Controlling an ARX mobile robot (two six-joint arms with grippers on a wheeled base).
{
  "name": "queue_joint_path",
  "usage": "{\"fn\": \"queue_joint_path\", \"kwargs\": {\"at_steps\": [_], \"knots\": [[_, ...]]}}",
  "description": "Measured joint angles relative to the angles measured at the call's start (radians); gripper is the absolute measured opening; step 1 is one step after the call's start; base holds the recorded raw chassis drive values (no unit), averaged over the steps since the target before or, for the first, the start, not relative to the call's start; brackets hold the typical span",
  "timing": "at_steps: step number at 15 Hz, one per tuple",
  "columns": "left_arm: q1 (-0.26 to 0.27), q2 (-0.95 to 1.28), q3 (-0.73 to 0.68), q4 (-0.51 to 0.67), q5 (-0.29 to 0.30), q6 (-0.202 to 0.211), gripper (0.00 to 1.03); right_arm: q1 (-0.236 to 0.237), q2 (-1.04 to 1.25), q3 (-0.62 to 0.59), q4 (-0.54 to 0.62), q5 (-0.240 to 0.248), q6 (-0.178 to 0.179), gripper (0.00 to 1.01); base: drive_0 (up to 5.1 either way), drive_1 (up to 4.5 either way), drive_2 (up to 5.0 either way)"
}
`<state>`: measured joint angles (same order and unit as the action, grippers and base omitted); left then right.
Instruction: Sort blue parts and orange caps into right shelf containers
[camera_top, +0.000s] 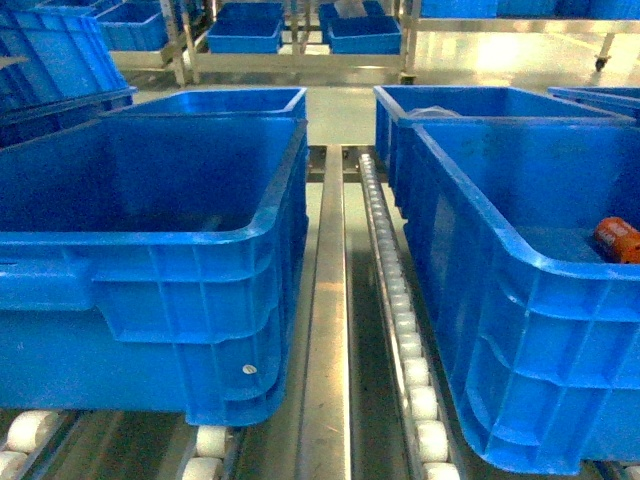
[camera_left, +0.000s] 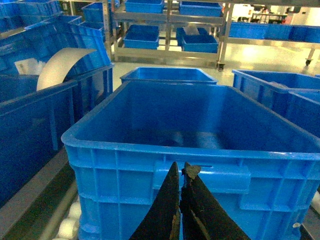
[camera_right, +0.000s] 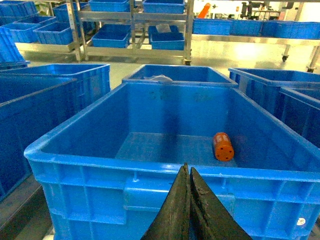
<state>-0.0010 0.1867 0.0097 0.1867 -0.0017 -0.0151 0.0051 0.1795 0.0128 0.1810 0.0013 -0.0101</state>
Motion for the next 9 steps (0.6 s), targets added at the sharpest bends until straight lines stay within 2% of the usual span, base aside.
{"fn": "queue_joint_path", "kwargs": {"at_steps": [1, 2, 3, 6, 7, 9], "knots": [[0.0, -0.015, 0.0, -0.014, 0.0, 0.0, 0.02, 0.0, -0.027, 0.0, -0.039, 0.0, 0.0, 0.01, 0.0, 0.0, 0.0], [0.0, -0.103, 0.0, -0.153, -0.002, 0.0, 0.02, 0.0, -0.147, 0.0, -0.19, -0.003, 0.0, 0.01, 0.0, 0.0, 0.0], [0.0, -0.174, 0.0, -0.193, 0.001, 0.0, 0.02, 0.0, -0.175, 0.002, -0.166, -0.003, 0.002, 0.01, 0.0, 0.0, 0.0], [0.0, -0.179, 0.0, -0.191, 0.001, 0.001, 0.02, 0.0, -0.175, 0.0, -0.182, -0.001, 0.003, 0.01, 0.0, 0.0, 0.0], [0.0, -0.179, 0.0, -0.189, 0.001, 0.0, 0.03, 0.0, -0.175, 0.0, -0.188, -0.002, 0.002, 0.07, 0.0, 0.0, 0.0], [0.0, -0.179, 0.0, -0.19, 0.001, 0.001, 0.24, 0.0, -0.175, 0.0, -0.186, -0.002, 0.002, 0.29, 0.0, 0.0, 0.0]]}}
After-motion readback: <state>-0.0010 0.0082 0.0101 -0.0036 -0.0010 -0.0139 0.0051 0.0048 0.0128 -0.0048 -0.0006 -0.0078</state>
